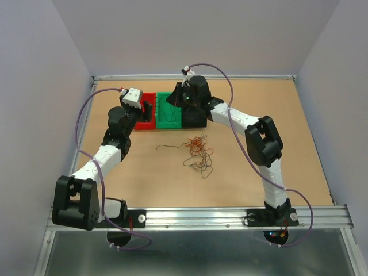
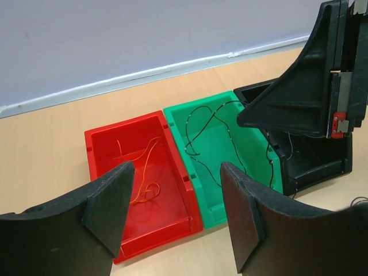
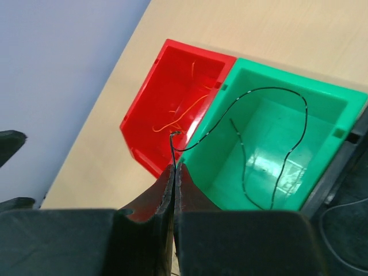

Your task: Untangle the cables

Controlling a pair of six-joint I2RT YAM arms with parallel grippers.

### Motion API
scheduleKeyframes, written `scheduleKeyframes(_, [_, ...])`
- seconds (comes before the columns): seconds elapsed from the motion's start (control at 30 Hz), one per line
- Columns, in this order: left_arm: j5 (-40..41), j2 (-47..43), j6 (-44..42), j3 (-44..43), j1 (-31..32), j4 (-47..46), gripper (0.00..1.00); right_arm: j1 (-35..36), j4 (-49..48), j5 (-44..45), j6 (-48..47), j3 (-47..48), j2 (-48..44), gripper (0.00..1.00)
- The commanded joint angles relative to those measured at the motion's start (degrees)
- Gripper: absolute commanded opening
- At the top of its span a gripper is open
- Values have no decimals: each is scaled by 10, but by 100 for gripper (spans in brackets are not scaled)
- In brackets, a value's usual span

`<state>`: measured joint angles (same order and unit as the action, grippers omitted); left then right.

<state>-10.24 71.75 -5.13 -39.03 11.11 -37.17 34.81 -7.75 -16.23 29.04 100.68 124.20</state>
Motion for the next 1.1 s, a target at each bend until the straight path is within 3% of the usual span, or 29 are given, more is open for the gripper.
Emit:
scheduleKeyframes(0.0, [5,-3,-8,-29,-3,-19,72,23,-17,17,21,8,-46,1])
scheduleKeyframes(0.4, [-6,-1,-9,-32,-2,-14,72,34,-40,64,-4,0,-51,1])
scheduleKeyframes(0.5, [-9,-3,-8,-31,-3,-14,72,30,-46,16,-56,27,-23,1])
scheduleKeyframes(0.63, [-8,-1,-9,-31,-3,-15,72,2,-57,-34,-55,62,18,0])
scheduleKeyframes(0.77, [-7,-1,-10,-31,-2,-16,72,-26,-134,-108,-53,25,36,0])
scheduleKeyframes(1.07, [-11,3,-14,-32,-3,-15,72,-47,-138,-91,-101,0,49,0])
